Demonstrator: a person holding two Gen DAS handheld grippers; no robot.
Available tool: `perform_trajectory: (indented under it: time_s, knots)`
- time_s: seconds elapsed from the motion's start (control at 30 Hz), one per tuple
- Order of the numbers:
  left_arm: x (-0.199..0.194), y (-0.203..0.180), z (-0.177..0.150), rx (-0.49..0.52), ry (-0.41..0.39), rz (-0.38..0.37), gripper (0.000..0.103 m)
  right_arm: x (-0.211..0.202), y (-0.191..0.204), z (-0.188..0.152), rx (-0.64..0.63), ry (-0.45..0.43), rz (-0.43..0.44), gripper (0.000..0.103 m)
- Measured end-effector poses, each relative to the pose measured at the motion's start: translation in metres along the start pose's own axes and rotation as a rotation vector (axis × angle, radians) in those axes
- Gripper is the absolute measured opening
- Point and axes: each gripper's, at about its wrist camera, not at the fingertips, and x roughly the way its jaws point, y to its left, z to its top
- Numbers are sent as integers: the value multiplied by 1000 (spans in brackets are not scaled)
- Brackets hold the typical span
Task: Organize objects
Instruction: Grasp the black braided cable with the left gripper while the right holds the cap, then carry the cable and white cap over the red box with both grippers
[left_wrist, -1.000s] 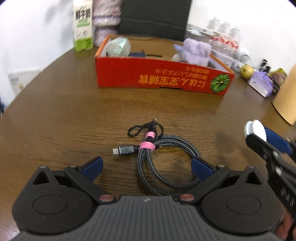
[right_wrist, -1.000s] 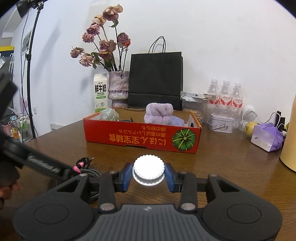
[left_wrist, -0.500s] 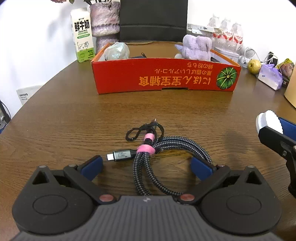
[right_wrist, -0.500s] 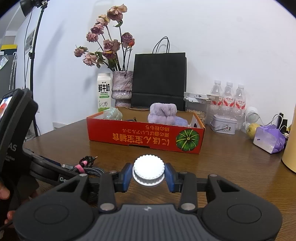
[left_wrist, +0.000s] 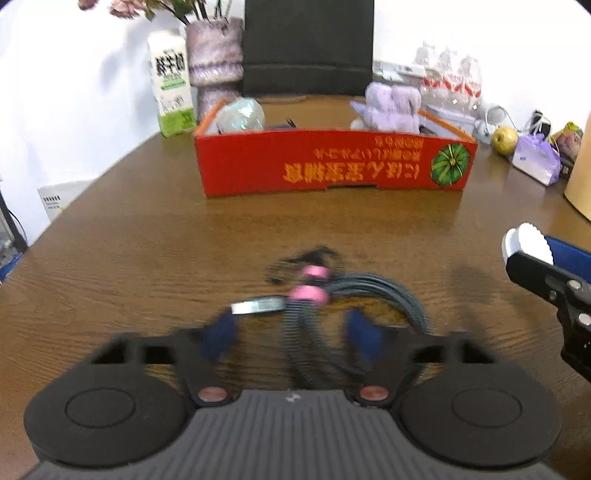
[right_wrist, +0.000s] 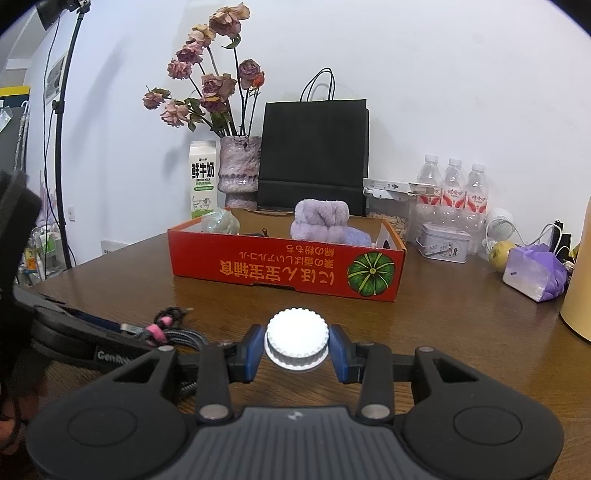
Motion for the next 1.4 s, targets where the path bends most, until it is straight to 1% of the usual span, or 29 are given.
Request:
perform_trajectory:
  time_s: [0.03,0.07,0.1,0.17,0.53,0.63,0.67,0.73,0.77,0.8,0.83,0.87,0.9,1.03,1.2,1.27,1.33,1.4]
  knots:
    - [-1,2,0,-6,-2,-17,37,0,0,0,0,0,-1,37]
    - [-3,3,-1,-8,-5,-27,22,0,0,0,0,-1,-2,37]
    - [-5,4,-2,-8,-12,-19,21,0,0,0,1,-2,-4,37]
    - [-8,5,-4,-6,-25,-29,19,0,0,0,1,-4,-7,37]
    - [-26,14,-8,-4,-75,-46,18,-1,0,-1,3,-9,-30,37]
    - [-26,16,-9,-11,-57,-52,19,-2,0,-1,4,-9,-35,37]
    - [-25,17,-9,-15,-43,-55,23,-3,0,-1,4,-9,-35,37]
    - [-22,19,-8,-19,-7,-63,56,-3,1,-1,3,-9,-36,37]
    - [-22,20,-8,-27,4,-63,83,-3,0,-1,4,-9,-36,37]
    - [-23,21,-8,-31,-1,-72,91,-3,0,-1,4,-10,-36,37]
    - [-26,21,-7,-28,-11,-84,92,-3,0,-1,5,-10,-36,37]
    - [-26,19,-5,-24,-10,-91,99,-3,0,-1,7,-11,-36,37]
    - [-27,17,-4,-25,-7,-96,103,-4,-1,-1,9,-11,-35,37]
    - [-22,1,4,-11,35,-125,103,-6,-3,-2,23,-19,-46,37]
    - [0,-18,2,9,112,-64,103,-7,-12,-3,67,-22,-62,37]
    - [2,-23,-5,33,71,-24,103,-7,-12,-3,67,-24,-59,37]
    - [2,-22,-9,22,46,-26,103,-7,-10,-3,60,-26,-54,37]
    - [1,-20,-11,16,38,-26,103,-7,-10,-3,56,-26,-47,37]
